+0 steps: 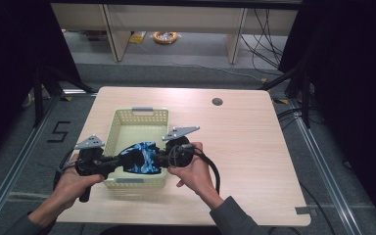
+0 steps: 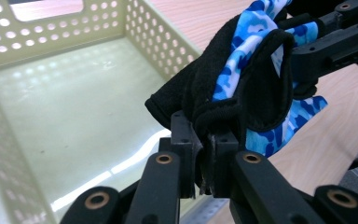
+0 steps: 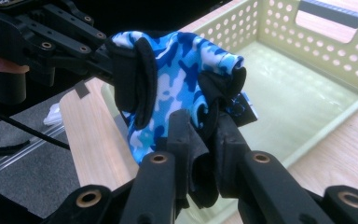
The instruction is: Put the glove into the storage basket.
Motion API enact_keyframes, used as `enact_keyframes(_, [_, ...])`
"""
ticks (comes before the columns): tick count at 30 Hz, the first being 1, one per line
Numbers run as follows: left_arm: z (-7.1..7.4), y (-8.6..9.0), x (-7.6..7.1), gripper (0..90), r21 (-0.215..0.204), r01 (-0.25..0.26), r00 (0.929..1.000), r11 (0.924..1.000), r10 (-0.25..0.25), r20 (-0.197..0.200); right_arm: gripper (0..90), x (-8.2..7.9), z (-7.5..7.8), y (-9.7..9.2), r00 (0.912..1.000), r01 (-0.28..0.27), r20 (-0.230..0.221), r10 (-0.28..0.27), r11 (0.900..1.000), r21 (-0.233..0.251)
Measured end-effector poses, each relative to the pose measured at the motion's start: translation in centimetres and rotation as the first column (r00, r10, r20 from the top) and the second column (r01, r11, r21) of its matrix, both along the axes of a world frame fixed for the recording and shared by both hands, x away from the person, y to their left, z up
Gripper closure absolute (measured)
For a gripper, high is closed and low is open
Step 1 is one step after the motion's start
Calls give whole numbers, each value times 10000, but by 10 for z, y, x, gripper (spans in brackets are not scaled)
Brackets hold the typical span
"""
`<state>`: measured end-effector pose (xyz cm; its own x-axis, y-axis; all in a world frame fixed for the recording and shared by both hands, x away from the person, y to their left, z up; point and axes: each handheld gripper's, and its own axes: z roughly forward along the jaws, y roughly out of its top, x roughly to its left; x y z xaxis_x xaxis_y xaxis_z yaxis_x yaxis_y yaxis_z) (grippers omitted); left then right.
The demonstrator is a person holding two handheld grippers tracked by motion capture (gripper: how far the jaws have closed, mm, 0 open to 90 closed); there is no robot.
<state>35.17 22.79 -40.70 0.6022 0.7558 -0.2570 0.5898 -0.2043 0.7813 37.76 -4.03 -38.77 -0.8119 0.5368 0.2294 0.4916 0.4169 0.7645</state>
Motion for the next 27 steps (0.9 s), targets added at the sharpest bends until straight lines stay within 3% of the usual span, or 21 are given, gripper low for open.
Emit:
enact_keyframes(3, [-4, 5, 4, 834, 197, -130, 9998, 9997, 132, -136, 797, 5, -5, 8, 10000, -58, -59, 58, 9999, -136])
enact_keyframes(16, [-21, 16, 11, 837, 229, -319, 9976, 9992, 332, -609, 802, 18, -30, 31, 9985, -112, -547, 77, 9979, -640])
enact_keyframes(19, [-21, 19, 12, 836, 328, -266, 9973, 9991, 288, -677, 803, 19, -30, 32, 9986, -145, -515, 116, 9984, -554])
enact_keyframes(20, [-20, 21, 11, 835, 181, -418, 9968, 9990, 429, -669, 804, 20, -29, 33, 9964, -125, -846, 93, 9992, -377])
enact_keyframes(27, [-11, 30, 9, 831, 232, -581, 9970, 9980, 592, -502, 804, 23, -29, 42, 9939, -255, -1071, 260, 9997, 60])
